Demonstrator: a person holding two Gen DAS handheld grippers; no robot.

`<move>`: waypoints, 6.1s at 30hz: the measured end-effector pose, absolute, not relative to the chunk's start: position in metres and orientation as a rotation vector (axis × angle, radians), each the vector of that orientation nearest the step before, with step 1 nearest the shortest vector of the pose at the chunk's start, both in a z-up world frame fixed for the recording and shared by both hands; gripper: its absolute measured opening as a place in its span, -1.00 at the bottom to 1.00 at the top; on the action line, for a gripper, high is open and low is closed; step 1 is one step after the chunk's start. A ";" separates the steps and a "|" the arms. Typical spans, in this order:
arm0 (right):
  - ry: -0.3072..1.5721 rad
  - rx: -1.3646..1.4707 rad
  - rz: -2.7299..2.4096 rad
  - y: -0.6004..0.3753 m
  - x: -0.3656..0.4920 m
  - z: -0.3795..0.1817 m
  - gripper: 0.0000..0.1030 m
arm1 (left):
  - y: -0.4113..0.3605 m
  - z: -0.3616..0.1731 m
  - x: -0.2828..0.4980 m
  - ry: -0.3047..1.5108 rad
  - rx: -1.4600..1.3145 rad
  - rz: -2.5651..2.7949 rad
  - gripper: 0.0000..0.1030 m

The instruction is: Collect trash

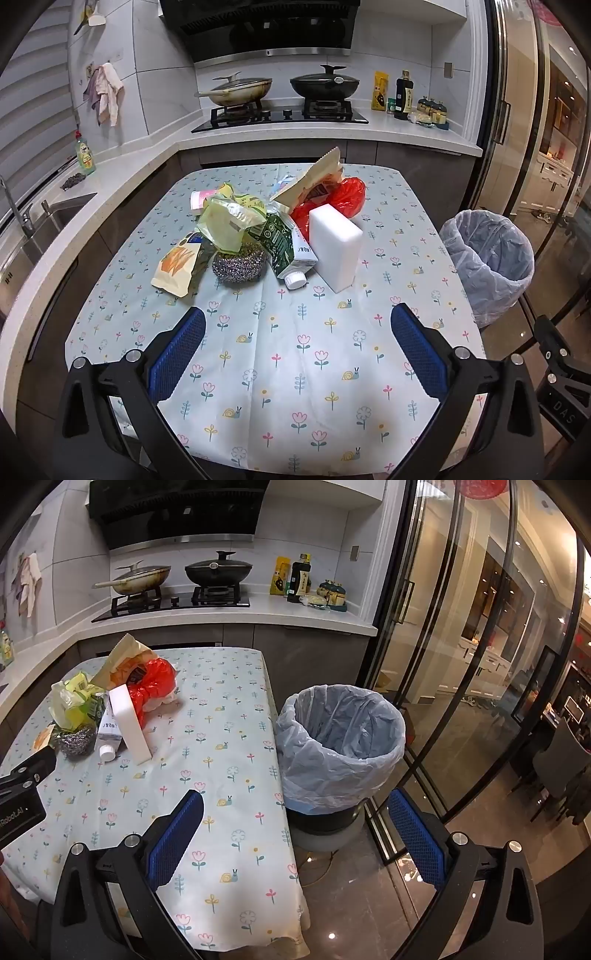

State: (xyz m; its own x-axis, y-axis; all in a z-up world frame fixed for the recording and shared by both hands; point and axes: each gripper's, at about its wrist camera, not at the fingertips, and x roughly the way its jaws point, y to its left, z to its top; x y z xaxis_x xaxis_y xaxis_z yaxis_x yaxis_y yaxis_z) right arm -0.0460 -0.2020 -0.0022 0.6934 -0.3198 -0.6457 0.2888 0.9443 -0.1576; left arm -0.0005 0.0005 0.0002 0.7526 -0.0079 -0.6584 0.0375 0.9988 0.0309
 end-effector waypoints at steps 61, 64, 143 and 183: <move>0.718 -0.047 -0.328 -0.199 -0.044 -0.001 0.87 | -0.004 0.002 -0.002 0.722 0.051 -0.024 0.86; 0.718 -0.046 -0.328 -0.199 -0.044 -0.002 0.87 | -0.004 0.002 -0.002 0.722 0.052 -0.025 0.86; 0.792 -0.082 -0.210 -0.130 0.031 -0.036 0.86 | 0.083 -0.038 0.058 0.828 -0.043 0.077 0.86; 0.793 -0.022 -0.080 -0.053 0.132 -0.074 -0.24 | 0.195 -0.112 0.141 0.930 -0.135 0.007 -0.79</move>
